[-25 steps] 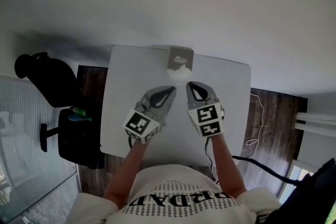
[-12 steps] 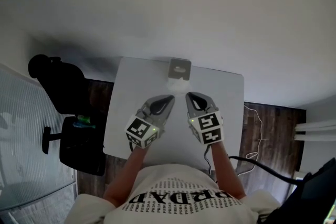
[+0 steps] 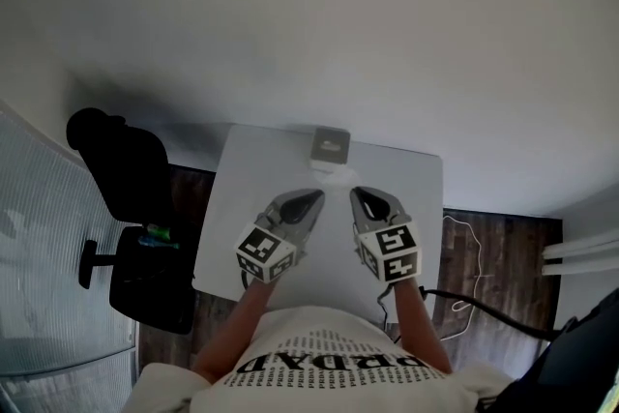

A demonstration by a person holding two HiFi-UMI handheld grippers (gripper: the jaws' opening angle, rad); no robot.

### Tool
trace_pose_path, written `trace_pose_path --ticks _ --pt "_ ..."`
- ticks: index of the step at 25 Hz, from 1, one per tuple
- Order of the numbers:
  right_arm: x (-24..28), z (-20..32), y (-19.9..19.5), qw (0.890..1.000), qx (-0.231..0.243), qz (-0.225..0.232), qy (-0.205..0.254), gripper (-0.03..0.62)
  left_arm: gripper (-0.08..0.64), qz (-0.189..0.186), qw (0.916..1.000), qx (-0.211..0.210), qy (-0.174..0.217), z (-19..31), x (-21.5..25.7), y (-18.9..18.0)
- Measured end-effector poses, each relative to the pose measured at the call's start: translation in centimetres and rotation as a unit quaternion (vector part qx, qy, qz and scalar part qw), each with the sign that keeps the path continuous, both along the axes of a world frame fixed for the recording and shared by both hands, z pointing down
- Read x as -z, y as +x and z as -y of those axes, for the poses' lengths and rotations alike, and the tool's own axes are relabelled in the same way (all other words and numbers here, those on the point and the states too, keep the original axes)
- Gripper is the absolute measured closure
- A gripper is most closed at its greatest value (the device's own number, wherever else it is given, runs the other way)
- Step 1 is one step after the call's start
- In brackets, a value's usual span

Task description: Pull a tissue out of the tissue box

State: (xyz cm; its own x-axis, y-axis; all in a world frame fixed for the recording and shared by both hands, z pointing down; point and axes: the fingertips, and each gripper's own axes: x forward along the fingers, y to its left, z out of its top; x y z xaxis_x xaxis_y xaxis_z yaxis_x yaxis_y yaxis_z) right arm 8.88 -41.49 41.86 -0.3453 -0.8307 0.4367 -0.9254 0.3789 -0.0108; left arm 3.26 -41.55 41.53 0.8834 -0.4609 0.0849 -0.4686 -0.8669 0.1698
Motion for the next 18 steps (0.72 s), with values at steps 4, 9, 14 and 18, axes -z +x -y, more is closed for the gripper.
trace_pose_path --ticks 4,9,14,18 --pt "0.9 -0.4 -0.1 1.000 -0.002 0.004 0.009 0.583 0.563 0.002 1.0000 -0.004 0.000 -0.5 0.3 0.2" --pt "1.4 -0.7 -0.1 1.000 -0.006 0.005 0.015 0.583 0.563 0.004 1.0000 -0.006 0.004 -1.0 0.7 0.1" --pt "1.8 -0.9 0.2 1.000 -0.010 0.007 0.016 0.584 0.563 0.006 1.0000 -0.005 0.003 -1.3 0.9 0.0" --pt "1.7 -0.7 0.5 1.000 -0.011 0.007 0.015 0.584 0.563 0.006 1.0000 -0.004 0.002 -1.2 0.8 0.1"
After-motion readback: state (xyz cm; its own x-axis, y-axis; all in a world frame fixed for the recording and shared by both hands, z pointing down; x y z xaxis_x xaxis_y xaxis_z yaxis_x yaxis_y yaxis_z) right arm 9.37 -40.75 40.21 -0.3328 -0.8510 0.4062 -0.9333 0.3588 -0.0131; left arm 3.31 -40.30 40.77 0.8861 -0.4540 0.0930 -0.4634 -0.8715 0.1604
